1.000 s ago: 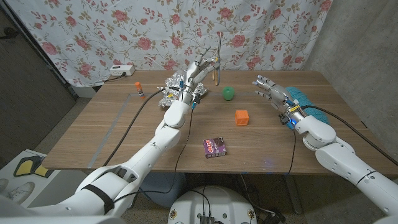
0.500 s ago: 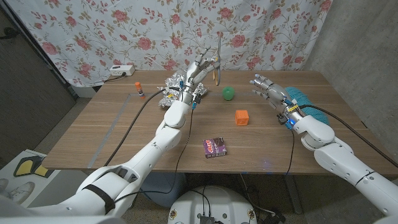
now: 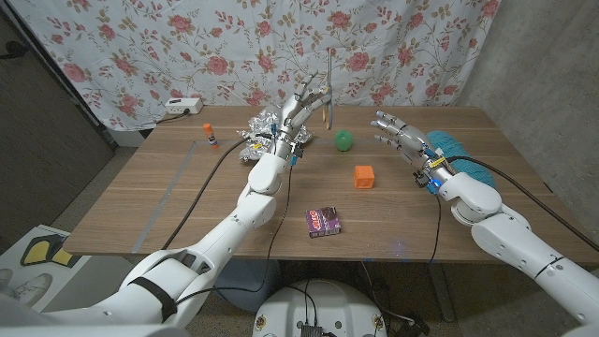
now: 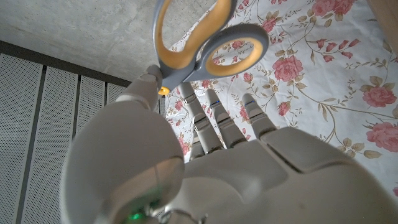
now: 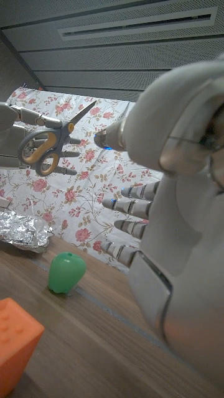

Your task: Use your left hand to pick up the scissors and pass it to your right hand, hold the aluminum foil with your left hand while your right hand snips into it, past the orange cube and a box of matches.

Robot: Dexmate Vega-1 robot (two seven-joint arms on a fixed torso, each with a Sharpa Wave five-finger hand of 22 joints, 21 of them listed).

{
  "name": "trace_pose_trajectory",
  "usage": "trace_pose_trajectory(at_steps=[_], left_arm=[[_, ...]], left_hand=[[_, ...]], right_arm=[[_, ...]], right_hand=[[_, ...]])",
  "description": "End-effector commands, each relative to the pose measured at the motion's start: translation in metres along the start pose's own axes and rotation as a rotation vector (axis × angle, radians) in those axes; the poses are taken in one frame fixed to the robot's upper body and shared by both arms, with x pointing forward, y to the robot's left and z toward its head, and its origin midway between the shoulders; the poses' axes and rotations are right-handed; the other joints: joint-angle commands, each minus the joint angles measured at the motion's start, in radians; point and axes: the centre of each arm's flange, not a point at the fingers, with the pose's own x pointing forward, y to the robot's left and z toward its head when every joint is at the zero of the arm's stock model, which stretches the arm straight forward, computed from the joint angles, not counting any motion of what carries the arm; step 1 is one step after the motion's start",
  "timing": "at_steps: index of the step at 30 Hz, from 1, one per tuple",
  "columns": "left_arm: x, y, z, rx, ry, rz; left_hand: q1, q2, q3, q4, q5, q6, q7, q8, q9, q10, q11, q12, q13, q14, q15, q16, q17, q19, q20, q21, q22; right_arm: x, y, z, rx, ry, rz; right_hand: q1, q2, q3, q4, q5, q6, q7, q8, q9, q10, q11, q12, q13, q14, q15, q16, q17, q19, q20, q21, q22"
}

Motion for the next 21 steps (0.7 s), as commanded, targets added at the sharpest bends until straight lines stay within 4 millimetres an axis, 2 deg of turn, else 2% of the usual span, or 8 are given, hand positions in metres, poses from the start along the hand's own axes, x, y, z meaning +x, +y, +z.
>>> trace_pose_trajectory(at_steps=[1, 3, 8, 11, 14, 18, 19, 21], left_arm=[[0.003, -0.008, -0.005, -0.046, -0.004, -0.028], [0.003, -0.009, -0.005, -0.054, -0.003, -0.038], [0.003, -0.011, -0.005, -0.066, -0.003, -0.06], [0.004, -0.011, -0.004, -0.074, -0.001, -0.07], [0.004, -0.012, -0.004, -0.077, -0.001, -0.075], [0.004, -0.013, -0.003, -0.093, -0.003, -0.093], [0.004, -0.012, -0.003, -0.091, -0.006, -0.093], [0.005, -0.012, -0.004, -0.103, -0.01, -0.103]], left_hand=[[0.012, 0.018, -0.002, 0.003, 0.009, 0.005, 0.004, -0.004, 0.002, 0.003, -0.005, 0.005, 0.11, -0.021, -0.016, 0.0, 0.002, -0.004, 0.003, 0.002, 0.004], [0.012, 0.018, -0.002, 0.003, 0.009, 0.005, 0.003, -0.004, 0.002, 0.001, -0.005, 0.004, 0.109, -0.02, -0.015, -0.001, 0.002, -0.005, 0.003, 0.002, 0.004], [0.012, 0.02, -0.004, 0.005, 0.01, 0.004, 0.002, -0.004, 0.002, 0.002, -0.005, 0.006, 0.109, -0.024, -0.014, -0.002, 0.003, -0.007, 0.003, 0.001, 0.004], [0.013, 0.019, -0.003, 0.004, 0.01, 0.002, 0.003, -0.005, 0.002, 0.0, -0.005, 0.004, 0.108, -0.026, -0.014, -0.003, 0.003, -0.009, 0.004, 0.001, 0.004], [0.013, 0.019, -0.004, 0.004, 0.01, -0.001, 0.001, -0.006, 0.002, -0.001, -0.005, 0.004, 0.107, -0.027, -0.013, -0.004, 0.003, -0.01, 0.005, 0.0, 0.004], [0.012, 0.018, -0.004, 0.005, 0.011, -0.002, 0.001, -0.006, 0.002, -0.003, -0.005, 0.003, 0.106, -0.028, -0.011, -0.006, 0.002, -0.01, 0.005, 0.0, 0.004], [0.011, 0.018, -0.003, 0.005, 0.011, -0.002, 0.001, -0.006, 0.002, -0.002, -0.005, 0.004, 0.107, -0.027, -0.01, -0.007, 0.001, -0.011, 0.005, 0.0, 0.004], [0.011, 0.017, -0.003, 0.005, 0.012, -0.002, 0.001, -0.006, 0.002, -0.003, -0.005, 0.004, 0.107, -0.03, -0.01, -0.009, 0.0, -0.011, 0.006, 0.0, 0.004]], right_arm=[[0.005, 0.005, 0.003, -0.007, 0.026, 0.021], [0.007, 0.005, 0.002, -0.001, 0.027, 0.031], [0.01, 0.005, 0.001, 0.009, 0.032, 0.036], [0.012, 0.005, -0.001, 0.021, 0.035, 0.047], [0.014, 0.004, -0.003, 0.031, 0.037, 0.057], [0.016, 0.004, -0.005, 0.037, 0.037, 0.067], [0.016, 0.004, -0.006, 0.042, 0.04, 0.072], [0.017, 0.004, -0.007, 0.051, 0.04, 0.078]], right_hand=[[0.006, -0.006, 0.011, 0.002, 0.007, 0.101, -0.018, 0.032, 0.01, -0.018, 0.03, -0.013, 0.011, -0.007, 0.02, -0.001, 0.0, 0.008, 0.002, 0.002, 0.003], [0.006, -0.006, 0.012, 0.002, 0.007, 0.107, -0.017, 0.033, 0.012, -0.03, 0.029, -0.018, 0.012, -0.011, 0.024, -0.003, 0.0, 0.006, 0.002, 0.001, 0.003], [0.007, -0.008, 0.017, 0.001, 0.007, 0.129, -0.026, 0.034, 0.017, -0.092, 0.061, -0.045, 0.014, -0.029, 0.029, -0.011, 0.0, -0.003, 0.002, -0.002, 0.002], [0.009, -0.007, 0.02, 0.001, 0.008, 0.147, -0.031, 0.039, 0.018, -0.105, 0.063, -0.051, 0.012, -0.034, 0.029, -0.014, 0.0, -0.005, 0.002, -0.002, 0.002], [0.014, -0.007, 0.023, -0.002, 0.01, 0.156, -0.018, 0.04, 0.019, -0.108, 0.074, -0.053, 0.009, -0.036, 0.037, -0.015, -0.001, -0.008, 0.003, -0.003, 0.002], [0.02, -0.007, 0.03, -0.004, 0.014, 0.151, -0.022, 0.033, 0.021, -0.088, 0.057, -0.044, 0.012, -0.056, 0.016, -0.023, -0.001, -0.017, 0.003, -0.004, 0.002], [0.021, -0.009, 0.032, -0.004, 0.016, 0.151, -0.022, 0.03, 0.022, -0.109, 0.052, -0.051, 0.016, -0.079, 0.007, -0.03, 0.0, -0.028, 0.004, -0.007, 0.002], [0.023, -0.009, 0.036, -0.004, 0.018, 0.164, -0.024, 0.032, 0.025, -0.141, 0.058, -0.061, 0.019, -0.1, 0.007, -0.036, 0.0, -0.045, 0.003, -0.011, 0.001]])
